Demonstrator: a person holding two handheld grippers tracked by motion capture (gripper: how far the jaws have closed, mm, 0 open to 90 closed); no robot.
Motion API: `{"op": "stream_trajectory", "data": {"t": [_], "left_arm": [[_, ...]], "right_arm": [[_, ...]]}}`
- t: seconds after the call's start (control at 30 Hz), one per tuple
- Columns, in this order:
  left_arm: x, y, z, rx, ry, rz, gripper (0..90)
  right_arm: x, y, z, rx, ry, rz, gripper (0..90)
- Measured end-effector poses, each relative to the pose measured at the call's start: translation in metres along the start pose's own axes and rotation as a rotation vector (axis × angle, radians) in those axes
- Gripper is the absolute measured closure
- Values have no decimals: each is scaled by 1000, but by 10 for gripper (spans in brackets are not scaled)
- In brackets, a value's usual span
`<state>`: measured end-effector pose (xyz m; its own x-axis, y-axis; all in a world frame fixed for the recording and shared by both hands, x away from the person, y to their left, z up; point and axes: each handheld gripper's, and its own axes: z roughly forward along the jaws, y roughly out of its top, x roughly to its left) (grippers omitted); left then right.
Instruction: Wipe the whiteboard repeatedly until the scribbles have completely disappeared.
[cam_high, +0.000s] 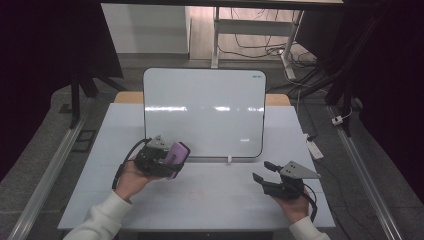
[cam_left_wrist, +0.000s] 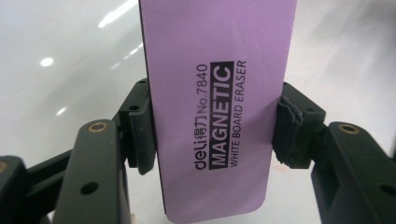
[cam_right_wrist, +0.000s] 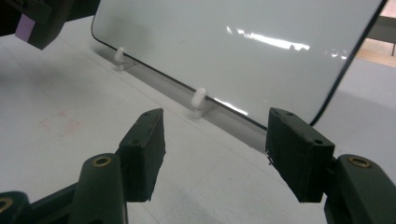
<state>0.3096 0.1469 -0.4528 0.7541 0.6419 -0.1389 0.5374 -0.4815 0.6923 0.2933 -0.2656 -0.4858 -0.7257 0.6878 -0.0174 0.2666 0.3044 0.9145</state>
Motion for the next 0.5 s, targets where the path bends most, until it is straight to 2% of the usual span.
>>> {"op": "stream_trajectory", "data": {"t": [0.23,0.5], "left_arm": [[-16,3,13,-41,-30,34,410],[-29,10,26,-69,-21,53,410]], "right_arm": [[10,5,3,-12,28,-3,364],[22,11,8,-26,54,-13,363]]}}
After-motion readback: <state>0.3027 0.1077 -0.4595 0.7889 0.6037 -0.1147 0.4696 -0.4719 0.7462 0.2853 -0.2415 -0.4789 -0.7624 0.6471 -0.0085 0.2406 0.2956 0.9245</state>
